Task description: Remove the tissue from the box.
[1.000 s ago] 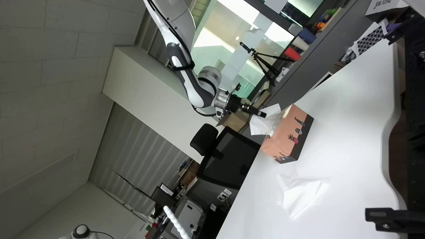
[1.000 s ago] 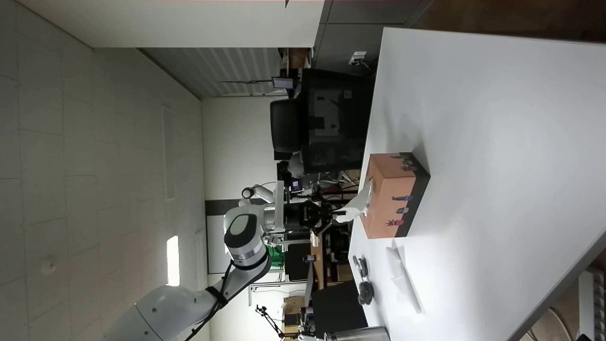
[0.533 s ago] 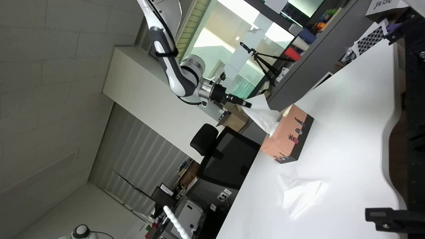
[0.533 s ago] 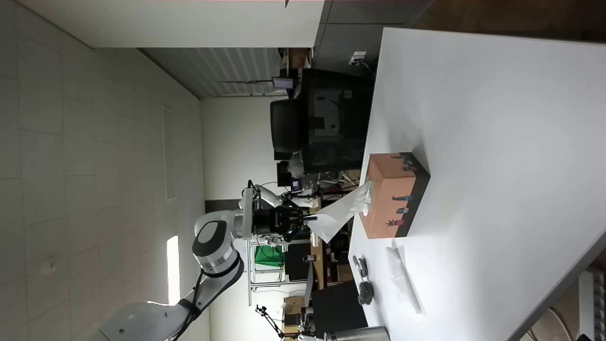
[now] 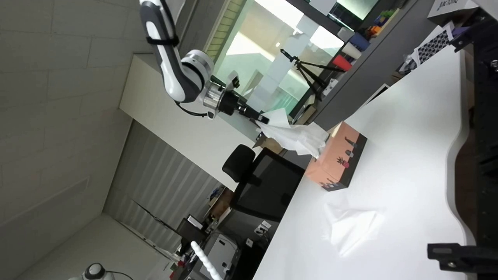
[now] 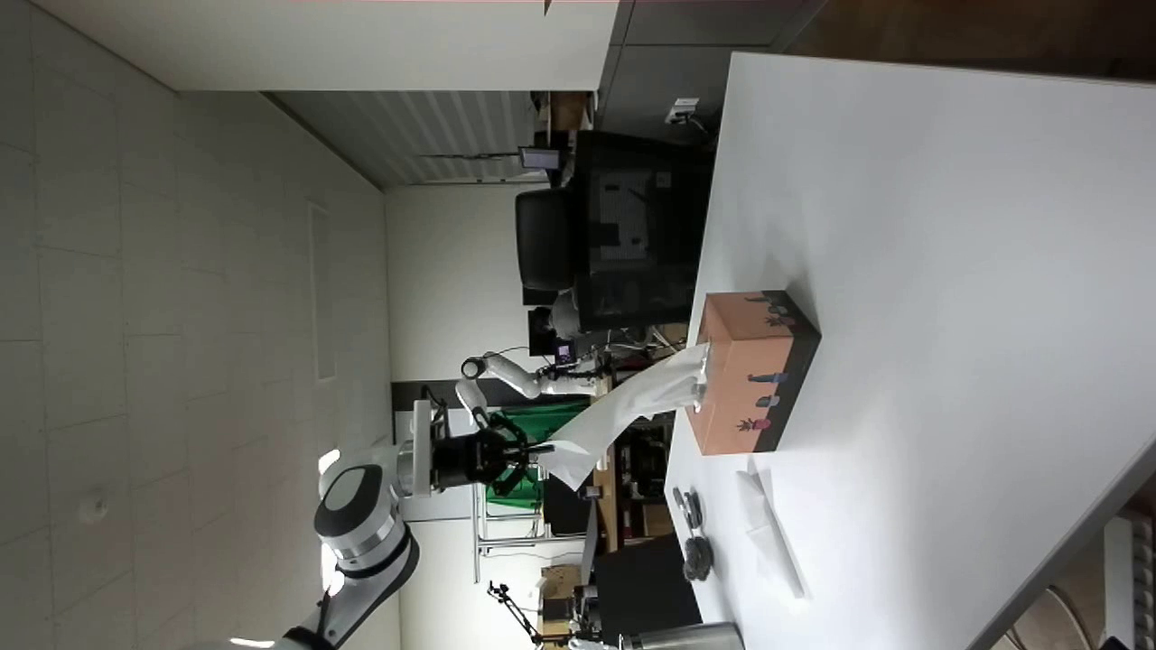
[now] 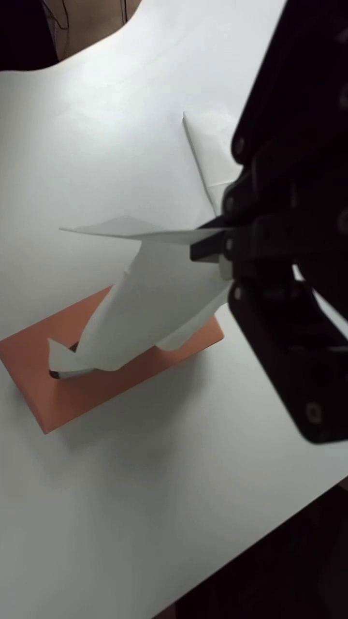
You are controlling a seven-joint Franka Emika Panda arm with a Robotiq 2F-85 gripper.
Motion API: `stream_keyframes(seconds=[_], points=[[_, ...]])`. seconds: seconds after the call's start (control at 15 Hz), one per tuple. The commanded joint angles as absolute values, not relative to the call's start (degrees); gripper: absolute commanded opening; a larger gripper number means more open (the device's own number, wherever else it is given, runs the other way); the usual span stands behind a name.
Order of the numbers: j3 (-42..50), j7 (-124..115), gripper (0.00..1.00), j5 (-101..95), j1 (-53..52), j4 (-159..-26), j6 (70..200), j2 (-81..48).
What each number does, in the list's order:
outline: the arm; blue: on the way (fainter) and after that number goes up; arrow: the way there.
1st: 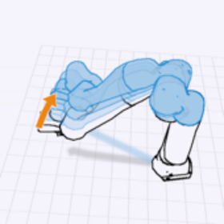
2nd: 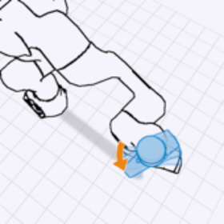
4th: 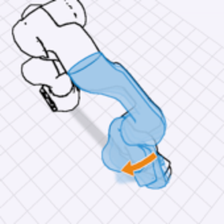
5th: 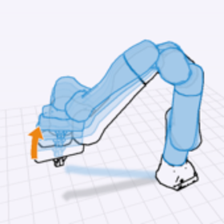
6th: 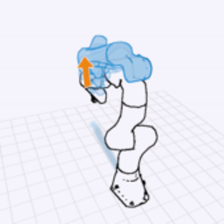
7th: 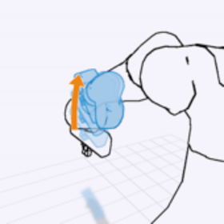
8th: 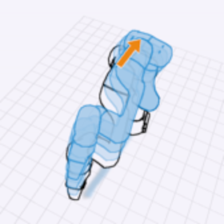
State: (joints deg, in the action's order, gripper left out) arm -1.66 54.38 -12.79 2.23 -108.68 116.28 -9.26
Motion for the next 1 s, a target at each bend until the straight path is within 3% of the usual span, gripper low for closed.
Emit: stream_keyframes(seconds=[0.0, 0.93], points=[[-3.52, 54.98, 0.00, -10.65, 0.13, -116.08, 120.43, -2.92], [-5.29, 51.02, 0.00, -15.06, -4.22, -135.31, 141.05, -7.58]])
